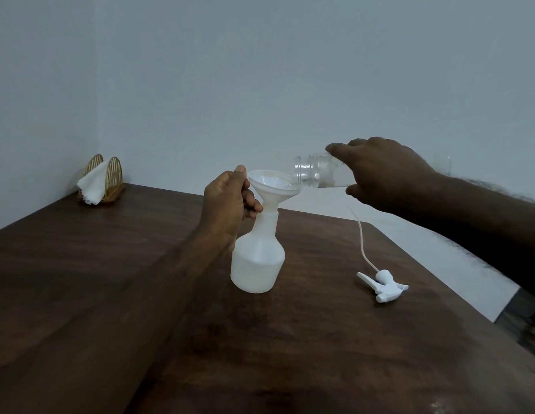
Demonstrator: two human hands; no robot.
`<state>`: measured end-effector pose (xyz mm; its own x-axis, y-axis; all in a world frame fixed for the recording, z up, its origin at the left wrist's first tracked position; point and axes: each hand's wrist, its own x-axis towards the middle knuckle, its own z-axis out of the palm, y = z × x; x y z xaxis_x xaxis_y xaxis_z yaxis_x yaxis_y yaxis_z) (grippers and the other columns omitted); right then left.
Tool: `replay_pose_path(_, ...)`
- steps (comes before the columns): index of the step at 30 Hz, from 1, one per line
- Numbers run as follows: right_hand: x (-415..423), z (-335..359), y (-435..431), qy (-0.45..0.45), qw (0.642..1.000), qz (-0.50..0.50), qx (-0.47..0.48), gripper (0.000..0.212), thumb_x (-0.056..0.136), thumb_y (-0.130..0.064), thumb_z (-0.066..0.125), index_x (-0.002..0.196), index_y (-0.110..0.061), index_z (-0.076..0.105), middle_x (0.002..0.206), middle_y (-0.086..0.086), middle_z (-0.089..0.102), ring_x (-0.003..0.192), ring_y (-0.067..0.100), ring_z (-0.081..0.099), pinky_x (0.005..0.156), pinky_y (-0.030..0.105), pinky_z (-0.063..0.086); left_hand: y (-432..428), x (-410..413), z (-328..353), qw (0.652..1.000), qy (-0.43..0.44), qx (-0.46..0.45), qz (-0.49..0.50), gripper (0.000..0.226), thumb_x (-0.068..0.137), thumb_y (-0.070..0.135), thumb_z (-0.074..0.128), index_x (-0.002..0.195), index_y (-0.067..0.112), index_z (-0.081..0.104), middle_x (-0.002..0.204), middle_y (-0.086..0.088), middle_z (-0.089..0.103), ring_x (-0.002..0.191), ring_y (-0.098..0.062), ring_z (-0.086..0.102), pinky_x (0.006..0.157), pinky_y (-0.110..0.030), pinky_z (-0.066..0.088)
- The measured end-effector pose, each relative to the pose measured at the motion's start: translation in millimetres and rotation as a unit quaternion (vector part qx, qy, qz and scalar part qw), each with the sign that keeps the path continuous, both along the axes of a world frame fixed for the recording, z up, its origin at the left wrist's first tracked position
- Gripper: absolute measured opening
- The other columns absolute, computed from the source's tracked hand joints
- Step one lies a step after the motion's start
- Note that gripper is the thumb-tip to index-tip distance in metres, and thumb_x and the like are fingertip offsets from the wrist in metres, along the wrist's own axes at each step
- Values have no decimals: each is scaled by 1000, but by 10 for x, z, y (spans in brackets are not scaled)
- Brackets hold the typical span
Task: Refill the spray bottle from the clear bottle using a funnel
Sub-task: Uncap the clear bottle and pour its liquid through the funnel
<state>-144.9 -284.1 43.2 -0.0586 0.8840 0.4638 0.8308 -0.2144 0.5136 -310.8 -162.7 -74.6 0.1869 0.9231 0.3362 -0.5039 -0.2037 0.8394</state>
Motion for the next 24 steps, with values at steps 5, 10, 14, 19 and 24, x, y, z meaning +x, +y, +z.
replay_pose_path(5,38,-30,20,-21,999,33,11,61,87,-13,65,142,-18,38,117,8,60,105,34,54,79,40,46,0,1,5,1000,-11,-6,-7,35,101,31,47,71,13,49,47,0,50,44,-15,53,44,-22,42)
replay_pose_path(10,119,-44,55,-81,994,76,13,73,87,-15,69,149,-14,30,127,14,54,110,36,51,98,43,37,-19,-6,0,1000,-2,6,3,35,101,33,47,71,14,51,48,1,51,46,-14,52,46,-23,43)
replay_pose_path(14,181,-54,96,-135,983,122,27,75,78,-8,75,144,-8,39,118,19,56,103,40,53,99,48,37,-29,-16,5,1000,-7,9,2,35,100,33,48,71,14,51,49,0,50,46,-13,53,47,-23,44)
replay_pose_path(19,197,-8,147,-170,972,157,43,75,73,-4,73,141,-7,44,111,19,58,99,39,55,101,49,36,-22,-12,6,1000,-9,3,3,34,100,28,48,71,13,51,49,0,50,46,-13,52,48,-25,44)
replay_pose_path(24,163,39,184,-196,967,156,41,76,68,0,59,142,-7,44,113,21,57,100,40,54,106,52,31,-42,-8,22,999,-33,-15,-13,32,100,27,49,73,11,51,49,-2,51,48,-15,58,50,-26,48)
